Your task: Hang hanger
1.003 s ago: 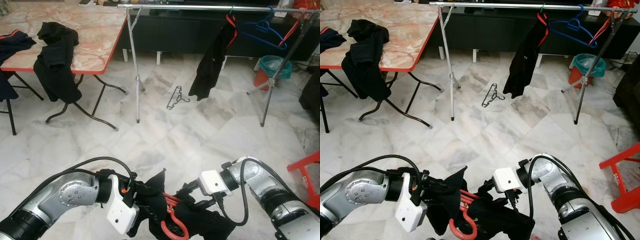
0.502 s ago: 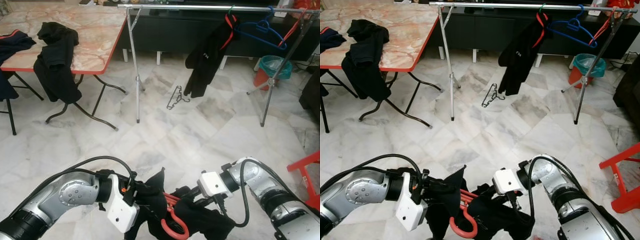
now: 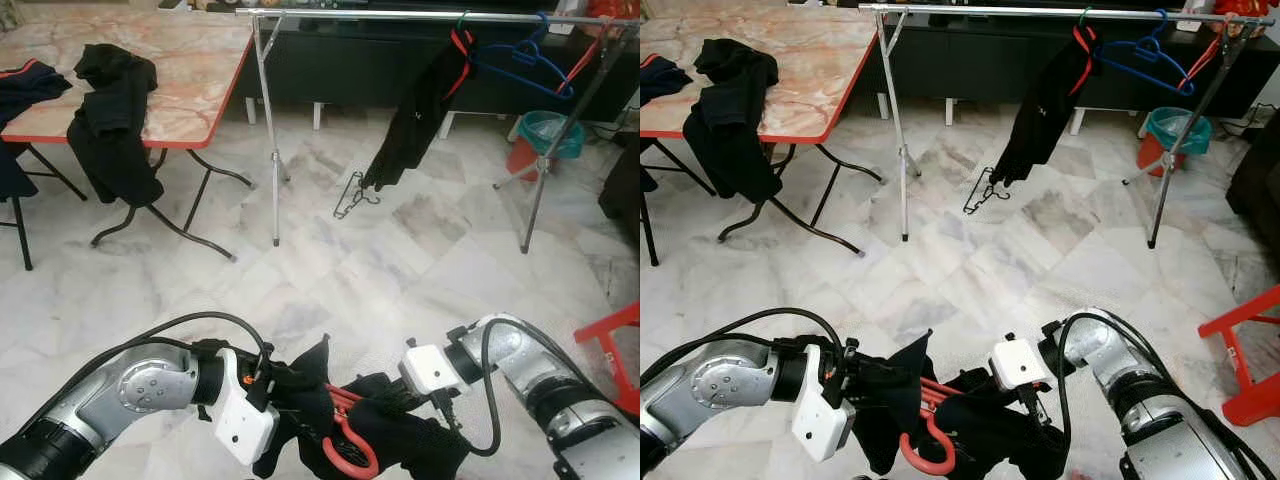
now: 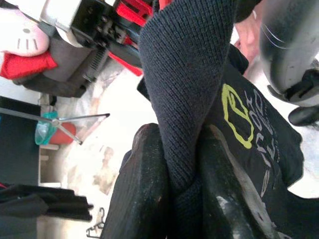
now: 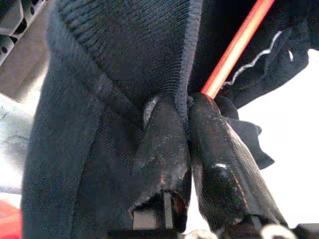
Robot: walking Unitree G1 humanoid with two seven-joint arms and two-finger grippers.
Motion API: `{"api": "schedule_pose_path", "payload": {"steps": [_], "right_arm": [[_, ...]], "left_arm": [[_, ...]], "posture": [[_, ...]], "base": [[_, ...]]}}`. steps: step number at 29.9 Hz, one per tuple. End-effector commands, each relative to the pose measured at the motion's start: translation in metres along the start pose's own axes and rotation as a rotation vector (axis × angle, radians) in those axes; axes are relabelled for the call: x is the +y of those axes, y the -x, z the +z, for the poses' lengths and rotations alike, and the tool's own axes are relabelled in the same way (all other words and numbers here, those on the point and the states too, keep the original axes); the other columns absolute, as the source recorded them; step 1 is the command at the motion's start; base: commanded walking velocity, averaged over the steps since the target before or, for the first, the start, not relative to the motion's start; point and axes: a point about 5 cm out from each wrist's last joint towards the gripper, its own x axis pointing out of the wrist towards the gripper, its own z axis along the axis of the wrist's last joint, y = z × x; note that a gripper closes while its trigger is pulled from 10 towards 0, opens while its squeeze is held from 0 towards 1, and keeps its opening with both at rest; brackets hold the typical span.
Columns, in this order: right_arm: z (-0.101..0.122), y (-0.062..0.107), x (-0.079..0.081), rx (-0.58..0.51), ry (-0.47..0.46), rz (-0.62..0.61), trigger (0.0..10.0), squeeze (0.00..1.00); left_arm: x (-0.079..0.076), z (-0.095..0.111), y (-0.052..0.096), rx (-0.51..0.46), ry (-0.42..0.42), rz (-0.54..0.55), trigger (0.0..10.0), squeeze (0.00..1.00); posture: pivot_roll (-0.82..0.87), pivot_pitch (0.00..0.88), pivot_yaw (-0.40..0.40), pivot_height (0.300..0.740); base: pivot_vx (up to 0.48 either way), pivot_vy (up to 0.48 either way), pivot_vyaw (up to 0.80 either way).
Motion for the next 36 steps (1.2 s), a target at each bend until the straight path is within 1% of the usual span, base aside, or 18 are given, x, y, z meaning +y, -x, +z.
{"api": "schedule_pose_path", "payload": {"steps": [1,4,8,9,10,12,14,15,20,23,24,25,27,32,33,36], "right_arm": [[-0.003,0.008,0.000,0.044,0.007,0.006,0.0,0.00],[-0.004,0.010,0.001,0.060,0.008,0.001,0.0,0.00],[-0.006,0.013,0.001,0.099,0.019,0.005,0.0,0.00],[-0.007,0.014,0.002,0.112,0.020,0.012,0.0,0.00],[-0.007,0.014,0.002,0.112,0.020,0.012,0.0,0.00],[-0.008,0.015,0.003,0.131,0.023,0.022,0.0,0.00],[-0.011,0.017,0.005,0.163,0.028,0.034,0.0,0.00],[-0.014,0.018,0.007,0.199,0.036,0.045,0.0,0.00],[-0.025,0.024,0.016,0.344,0.070,0.109,0.0,0.00],[-0.026,0.025,0.016,0.361,0.071,0.110,0.0,0.00],[-0.028,0.025,0.019,0.388,0.076,0.127,0.0,0.00],[-0.030,0.026,0.020,0.405,0.081,0.136,0.0,0.00],[-0.037,0.030,0.026,0.510,0.111,0.182,0.0,0.00],[-0.044,0.029,0.035,0.554,0.111,0.222,0.0,0.00],[-0.049,0.032,0.037,0.616,0.124,0.234,0.0,0.00],[-0.054,0.036,0.041,0.683,0.128,0.255,0.0,0.00]], "left_arm": [[-0.003,-0.007,0.009,0.039,0.027,0.002,10.0,0.00],[-0.005,-0.011,0.011,0.055,0.042,0.009,10.0,0.00],[-0.015,-0.017,0.016,0.094,0.080,-0.012,10.0,0.00],[-0.020,-0.022,0.018,0.118,0.109,-0.012,10.0,0.00],[-0.020,-0.022,0.018,0.118,0.109,-0.012,10.0,0.00],[-0.023,-0.028,0.023,0.147,0.153,0.030,10.0,0.00],[-0.025,-0.032,0.027,0.170,0.163,0.039,10.0,0.00],[-0.027,-0.034,0.030,0.183,0.168,0.043,10.0,0.00],[-0.029,-0.037,0.037,0.200,0.186,0.069,10.0,0.00],[-0.027,-0.038,0.040,0.195,0.202,0.097,10.0,0.00],[-0.026,-0.038,0.041,0.190,0.218,0.118,10.0,0.00],[-0.025,-0.038,0.041,0.188,0.224,0.126,10.0,0.00],[-0.023,-0.038,0.041,0.177,0.260,0.151,10.0,0.00],[-0.018,-0.038,0.040,0.155,0.314,0.214,10.0,0.00],[-0.016,-0.037,0.039,0.140,0.335,0.220,10.0,0.00],[-0.016,-0.036,0.039,0.127,0.357,0.211,10.0,0.00]], "posture": [[0.05,0.089,-0.037,0.740],[0.05,0.089,-0.037,0.740],[0.05,0.089,-0.037,0.740],[0.05,0.088,-0.037,0.740],[0.05,0.088,-0.037,0.740],[0.05,0.088,-0.037,0.740],[0.05,0.089,-0.038,0.740],[0.05,0.089,-0.038,0.740],[0.05,0.090,-0.040,0.740],[0.04,0.090,-0.040,0.740],[0.05,0.090,-0.042,0.740],[0.05,0.090,-0.042,0.740],[0.05,0.091,-0.043,0.740],[0.04,0.093,-0.046,0.740],[0.04,0.093,-0.047,0.740],[0.04,0.093,-0.047,0.740]], "base": [[0.000,0.000,0.00],[0.000,0.000,0.00],[0.000,0.000,0.00],[0.000,0.000,0.00],[0.000,0.000,0.00],[0.000,0.000,0.00],[0.000,0.000,0.00],[0.000,0.000,0.00],[0.000,0.000,0.00],[0.000,0.000,0.00],[0.000,0.000,0.00],[0.000,0.000,0.00],[0.000,0.000,0.00],[0.000,0.000,0.00],[0.000,0.000,0.00],[0.000,0.000,0.00]]}}
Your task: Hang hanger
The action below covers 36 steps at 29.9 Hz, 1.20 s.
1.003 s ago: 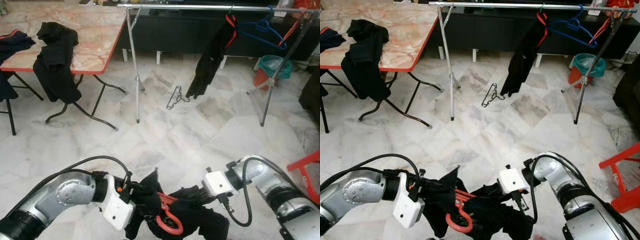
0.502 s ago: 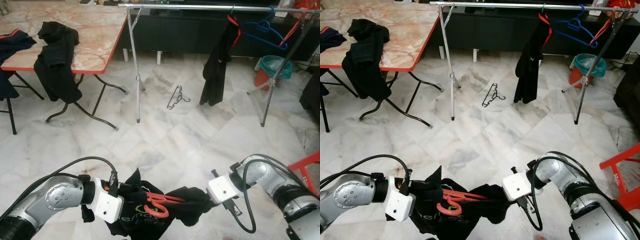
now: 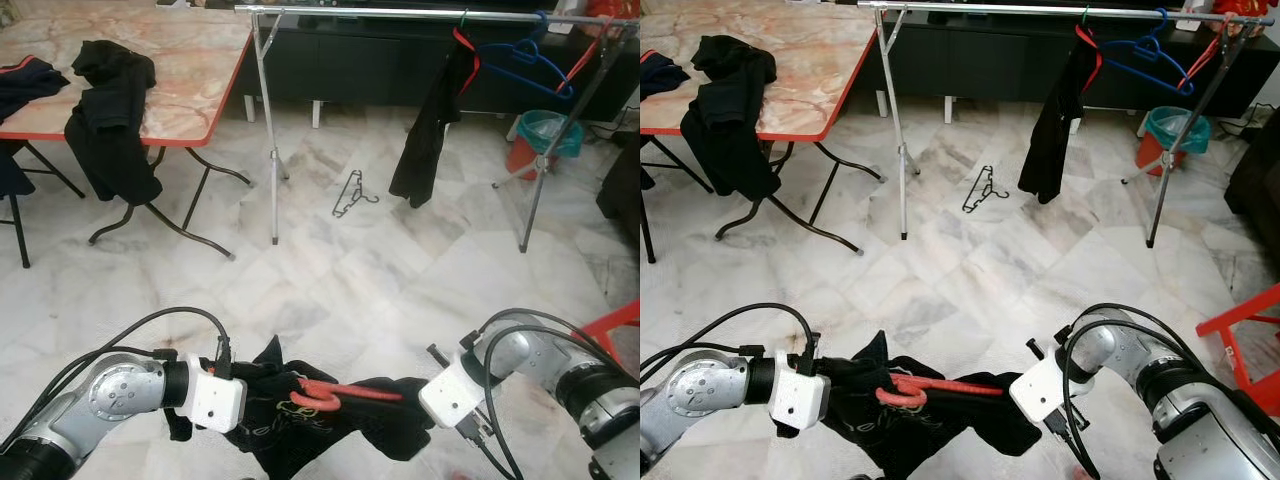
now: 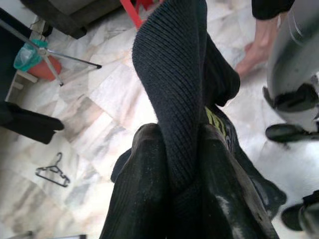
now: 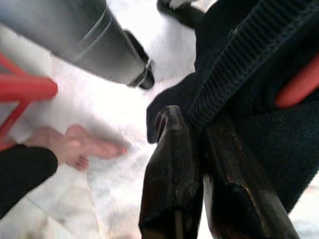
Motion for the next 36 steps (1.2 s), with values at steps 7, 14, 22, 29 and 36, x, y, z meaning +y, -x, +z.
{"api": "schedule_pose_path", "payload": {"steps": [7,14,22,29,36], "right_arm": [[-0.038,0.005,0.048,0.259,-0.073,0.209,0.0,0.00],[-0.051,0.013,0.062,0.336,-0.112,0.224,0.0,0.00],[-0.066,0.021,0.060,0.429,-0.180,0.045,0.0,0.00],[-0.058,0.003,0.043,0.385,-0.245,-0.163,0.0,0.00],[-0.057,-0.014,0.053,0.379,-0.333,-0.198,0.0,0.00]], "left_arm": [[0.019,0.002,0.018,-0.019,0.067,0.074,10.0,0.00],[0.019,0.004,0.023,-0.029,0.118,0.066,10.0,0.00],[0.012,0.005,0.022,-0.026,0.161,-0.006,10.0,0.00],[0.021,0.009,0.019,-0.054,0.174,0.032,10.0,0.00],[0.024,0.010,0.021,-0.067,0.200,0.048,10.0,0.00]], "posture": [[0.03,0.092,-0.051,0.740],[0.04,0.090,-0.056,0.740],[0.03,0.089,-0.059,0.740],[0.02,0.089,-0.057,0.740],[0.03,0.089,-0.058,0.740]], "base": [[0.000,0.000,0.00],[0.000,0.000,0.00],[0.000,0.000,0.00],[0.000,0.000,0.00],[0.000,0.000,0.00]]}}
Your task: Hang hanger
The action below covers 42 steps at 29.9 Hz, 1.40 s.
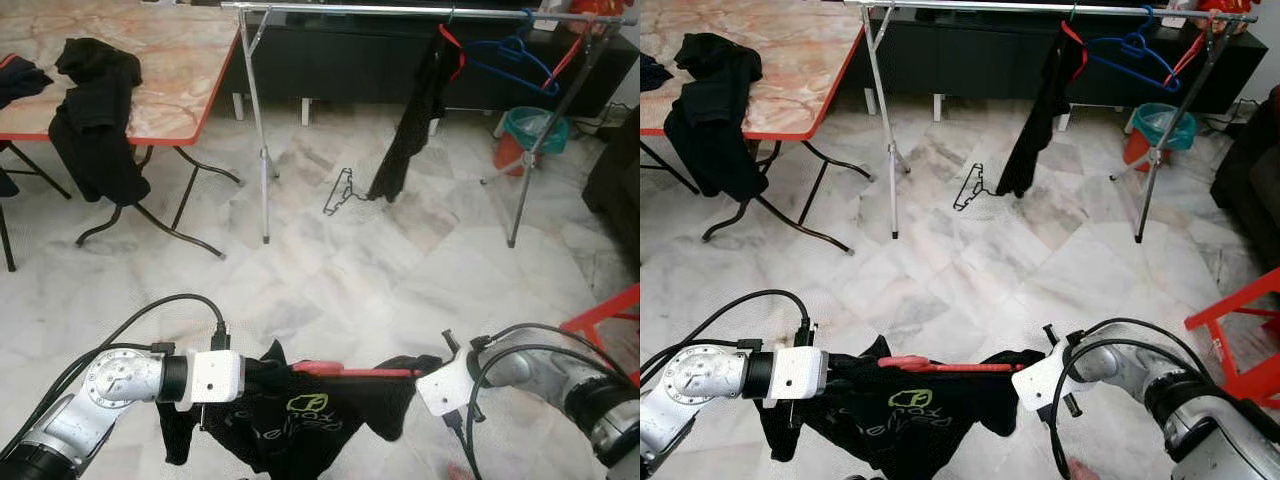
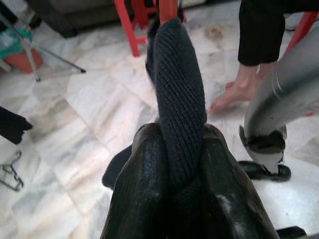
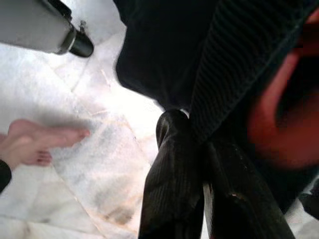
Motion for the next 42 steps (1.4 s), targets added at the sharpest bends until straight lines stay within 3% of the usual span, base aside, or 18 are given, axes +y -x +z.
{"api": "schedule_pose_path", "payload": {"steps": [1,8,14,15,18,19,20,32,33,42], "right_arm": [[-0.039,0.005,0.042,0.185,-0.161,0.126,0.0,0.00],[-0.035,-0.004,0.059,0.173,-0.209,0.142,0.0,0.00],[-0.015,-0.017,0.052,0.070,-0.286,0.072,0.0,0.00],[-0.005,-0.023,0.048,0.025,-0.331,0.034,0.0,0.00],[0.007,-0.030,0.040,-0.040,-0.408,-0.040,0.0,0.00],[0.011,-0.032,0.038,-0.061,-0.429,-0.055,3.6,0.00],[0.020,-0.035,0.032,-0.128,-0.501,-0.096,10.0,0.00],[0.039,-0.038,0.017,-0.291,-0.672,-0.178,10.0,0.00],[0.040,-0.039,0.017,-0.295,-0.677,-0.176,10.0,1.00],[0.044,-0.038,0.018,-0.331,-0.651,-0.148,10.0,1.00]], "left_arm": [[0.015,0.006,0.019,-0.013,-0.013,0.072,10.0,0.00],[0.022,0.012,0.018,-0.075,0.048,0.118,10.0,0.00],[0.031,0.019,0.010,-0.159,0.112,0.211,10.0,0.00],[0.034,0.021,0.006,-0.191,0.149,0.246,10.0,0.00],[0.033,0.021,0.000,-0.189,0.155,0.256,10.0,0.00],[0.032,0.020,-0.001,-0.187,0.157,0.258,10.0,0.00],[0.031,0.018,-0.006,-0.183,0.167,0.277,10.0,0.00],[0.027,0.013,-0.025,-0.160,0.242,0.384,10.0,0.00],[0.028,0.013,-0.026,-0.165,0.243,0.392,10.0,0.00],[0.027,0.015,-0.028,-0.162,0.242,0.387,10.0,0.00]], "posture": [[0.02,0.090,-0.056,0.740],[0.02,0.088,-0.056,0.740],[0.02,0.088,-0.056,0.740],[0.02,0.087,-0.056,0.740],[0.02,0.087,-0.055,0.740],[0.02,0.087,-0.055,0.740],[0.02,0.088,-0.055,0.740],[0.02,0.080,-0.055,0.740],[0.02,0.080,-0.055,0.740],[0.02,0.069,-0.041,0.740]], "base": [[0.000,0.000,0.00],[0.000,0.000,0.00],[0.000,0.000,0.00],[0.000,0.000,0.00],[0.000,0.000,0.00],[0.000,0.000,0.00],[0.000,0.000,0.00],[0.000,0.000,0.00],[0.000,0.000,0.00],[0.000,0.000,0.00]]}}
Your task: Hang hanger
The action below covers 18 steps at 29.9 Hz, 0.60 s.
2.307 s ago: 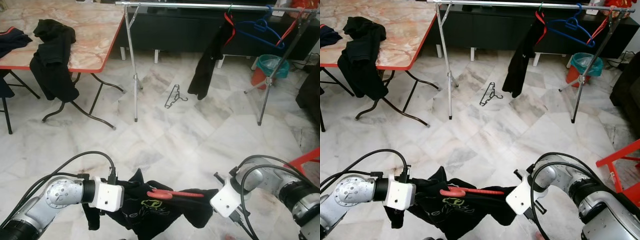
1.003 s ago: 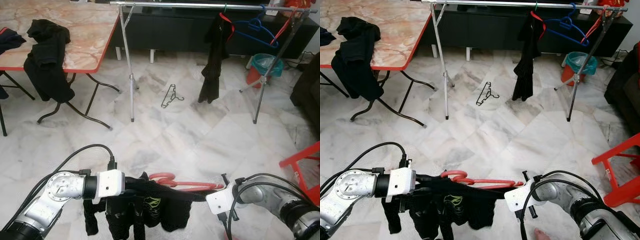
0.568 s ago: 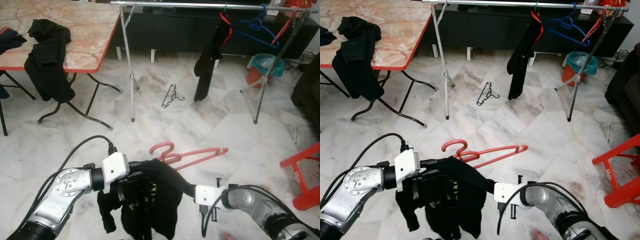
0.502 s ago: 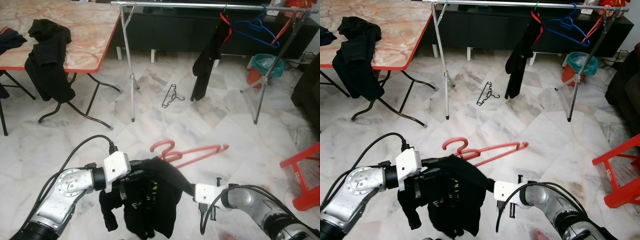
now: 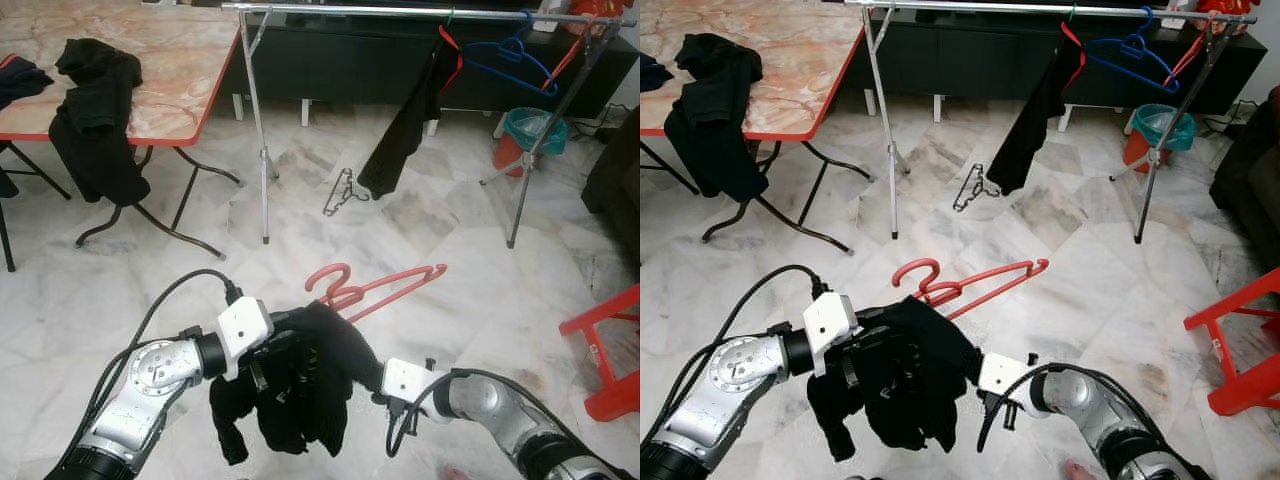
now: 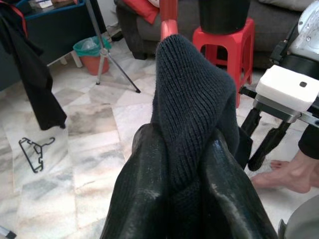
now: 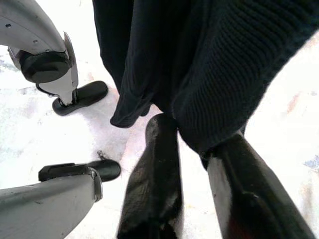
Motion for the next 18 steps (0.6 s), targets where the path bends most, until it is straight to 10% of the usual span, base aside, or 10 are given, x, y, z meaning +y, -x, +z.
{"api": "schedule_pose_path", "payload": {"steps": [1,18], "right_arm": [[-0.001,0.003,0.000,-0.010,-0.004,0.008,10.0,1.00],[-0.010,0.025,0.009,0.002,0.068,0.249,10.0,1.00]], "left_arm": [[0.003,0.007,0.001,-0.023,-0.027,0.009,10.0,0.00],[0.007,0.002,0.004,0.017,-0.049,0.016,10.0,0.00]], "posture": [[0.02,0.069,-0.041,0.740],[0.02,0.073,-0.034,0.740]], "base": [[0.000,0.000,0.00],[0.000,0.000,0.00]]}}
